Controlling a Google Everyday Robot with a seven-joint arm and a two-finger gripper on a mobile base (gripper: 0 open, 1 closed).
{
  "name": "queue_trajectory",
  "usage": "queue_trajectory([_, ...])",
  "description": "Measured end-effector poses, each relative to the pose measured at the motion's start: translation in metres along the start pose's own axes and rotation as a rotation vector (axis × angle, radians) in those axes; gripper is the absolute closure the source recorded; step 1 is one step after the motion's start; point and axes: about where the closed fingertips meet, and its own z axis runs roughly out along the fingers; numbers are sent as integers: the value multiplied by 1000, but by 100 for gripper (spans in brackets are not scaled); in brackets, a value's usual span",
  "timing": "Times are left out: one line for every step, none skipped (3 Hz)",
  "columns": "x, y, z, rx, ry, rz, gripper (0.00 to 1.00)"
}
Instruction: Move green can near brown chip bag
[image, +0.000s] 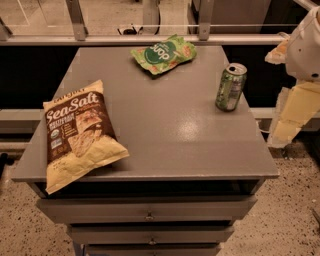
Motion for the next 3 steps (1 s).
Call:
queue_trajectory([0, 0, 0, 0, 0, 0, 0])
queue_trajectory([14, -14, 26, 23, -63, 54, 0])
queue_trajectory([37, -46, 73, 83, -149, 133, 0])
